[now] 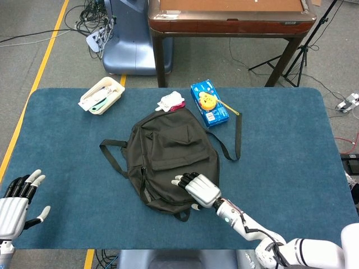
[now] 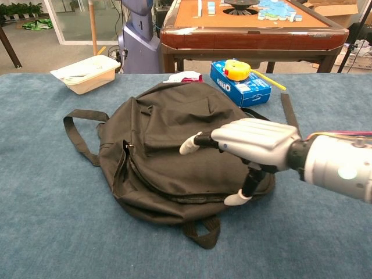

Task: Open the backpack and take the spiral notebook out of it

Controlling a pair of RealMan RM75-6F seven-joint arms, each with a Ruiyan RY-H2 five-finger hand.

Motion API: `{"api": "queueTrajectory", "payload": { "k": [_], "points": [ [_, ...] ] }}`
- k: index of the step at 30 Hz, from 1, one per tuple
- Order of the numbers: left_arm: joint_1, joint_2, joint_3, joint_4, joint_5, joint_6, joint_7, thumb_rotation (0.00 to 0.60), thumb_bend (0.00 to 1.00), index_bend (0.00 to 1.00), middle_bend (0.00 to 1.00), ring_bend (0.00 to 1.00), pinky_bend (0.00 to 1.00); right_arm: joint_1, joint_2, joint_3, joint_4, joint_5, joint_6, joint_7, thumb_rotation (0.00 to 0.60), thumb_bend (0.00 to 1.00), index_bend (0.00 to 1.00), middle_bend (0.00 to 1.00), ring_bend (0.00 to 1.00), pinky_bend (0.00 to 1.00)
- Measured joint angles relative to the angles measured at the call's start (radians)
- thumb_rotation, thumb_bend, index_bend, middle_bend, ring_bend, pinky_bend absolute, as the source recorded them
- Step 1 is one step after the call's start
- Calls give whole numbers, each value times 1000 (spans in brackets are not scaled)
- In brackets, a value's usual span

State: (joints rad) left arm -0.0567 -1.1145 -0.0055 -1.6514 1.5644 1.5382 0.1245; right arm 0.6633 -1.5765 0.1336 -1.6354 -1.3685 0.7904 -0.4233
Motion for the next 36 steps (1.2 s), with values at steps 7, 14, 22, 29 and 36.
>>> {"api": "queueTrajectory", "payload": {
  "k": [7, 14, 22, 29, 36],
  "points": [
    [3, 1, 1, 11, -4, -1, -15, 600, 246, 130, 93, 87, 73, 43, -62, 9, 54, 47, -4, -19, 600, 138, 197, 177, 151, 280],
    [6, -2, 0, 23, -6, -1, -28, 600, 246, 130, 93, 87, 73, 75, -98, 11, 103, 96, -5, -51, 600, 187, 226, 189, 151, 280],
    [5, -5, 0, 31, -7, -4, -35, 600, 246, 132, 93, 87, 73, 104, -113, 15, 131, 171, -5, -86, 600, 444, 309, 217, 151, 280],
    [-7, -5, -5, 37, -9, -23, -36, 600, 246, 138, 93, 87, 73, 130, -105, 13, 123, 221, -11, -98, 600, 641, 517, 347, 156, 280],
    [-60, 5, -22, 48, 4, -72, -64, 600, 246, 157, 93, 88, 73, 136, -95, 32, 117, 216, 13, -40, 600, 712, 673, 458, 227, 280]
  ]
}}
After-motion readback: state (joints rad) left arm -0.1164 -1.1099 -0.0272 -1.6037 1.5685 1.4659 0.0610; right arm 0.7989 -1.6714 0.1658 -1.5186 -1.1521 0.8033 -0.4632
